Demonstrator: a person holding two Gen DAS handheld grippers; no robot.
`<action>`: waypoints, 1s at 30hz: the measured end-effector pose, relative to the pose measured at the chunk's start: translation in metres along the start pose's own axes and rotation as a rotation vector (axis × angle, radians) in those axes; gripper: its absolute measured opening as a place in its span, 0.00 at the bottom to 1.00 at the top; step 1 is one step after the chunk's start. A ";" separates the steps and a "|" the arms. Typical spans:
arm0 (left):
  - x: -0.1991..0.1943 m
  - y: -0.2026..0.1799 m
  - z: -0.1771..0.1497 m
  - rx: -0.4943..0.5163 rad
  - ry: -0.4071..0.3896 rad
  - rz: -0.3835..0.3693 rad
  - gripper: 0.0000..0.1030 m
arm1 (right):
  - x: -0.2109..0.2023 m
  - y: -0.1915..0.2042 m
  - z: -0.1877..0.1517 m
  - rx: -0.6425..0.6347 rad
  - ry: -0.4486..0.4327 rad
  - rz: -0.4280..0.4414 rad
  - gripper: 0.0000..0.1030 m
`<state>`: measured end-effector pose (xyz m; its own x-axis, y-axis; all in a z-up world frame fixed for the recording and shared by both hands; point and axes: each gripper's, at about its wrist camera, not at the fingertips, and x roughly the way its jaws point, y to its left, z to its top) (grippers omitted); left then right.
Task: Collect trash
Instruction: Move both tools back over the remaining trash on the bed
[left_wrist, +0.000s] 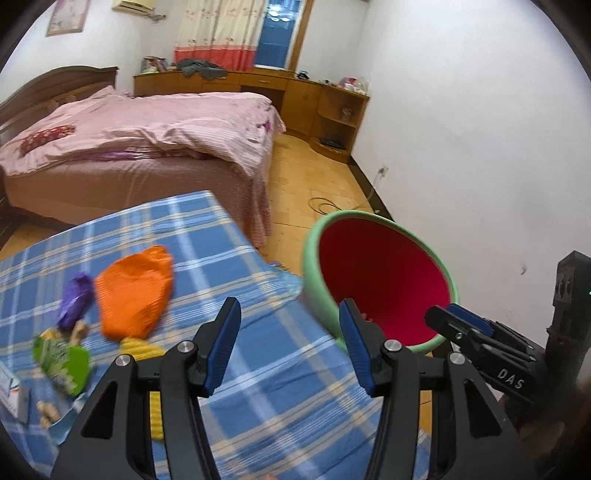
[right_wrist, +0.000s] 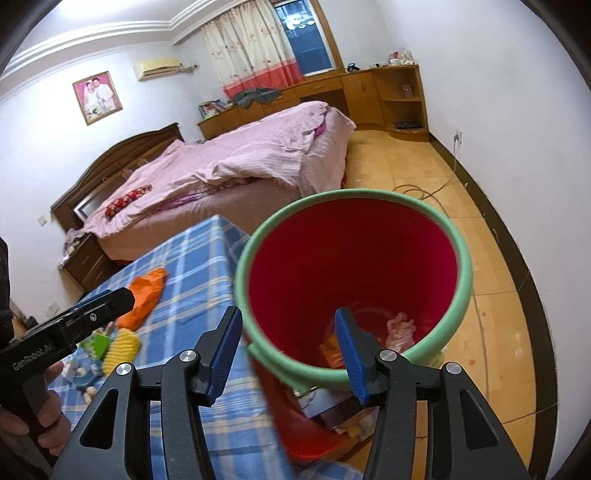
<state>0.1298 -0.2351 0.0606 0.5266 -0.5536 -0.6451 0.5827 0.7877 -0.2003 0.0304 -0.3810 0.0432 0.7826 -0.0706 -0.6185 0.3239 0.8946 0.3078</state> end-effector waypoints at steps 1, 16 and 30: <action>-0.005 0.006 -0.002 -0.008 -0.004 0.011 0.54 | -0.001 0.004 -0.002 0.000 0.002 0.007 0.53; -0.042 0.102 -0.031 -0.160 -0.026 0.183 0.54 | 0.006 0.047 -0.028 -0.024 0.068 0.036 0.57; -0.022 0.175 -0.049 -0.267 0.042 0.339 0.54 | 0.028 0.067 -0.042 -0.050 0.137 0.021 0.58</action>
<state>0.1898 -0.0723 0.0040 0.6314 -0.2446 -0.7359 0.1976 0.9684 -0.1523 0.0517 -0.3043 0.0165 0.7078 0.0063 -0.7064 0.2789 0.9163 0.2876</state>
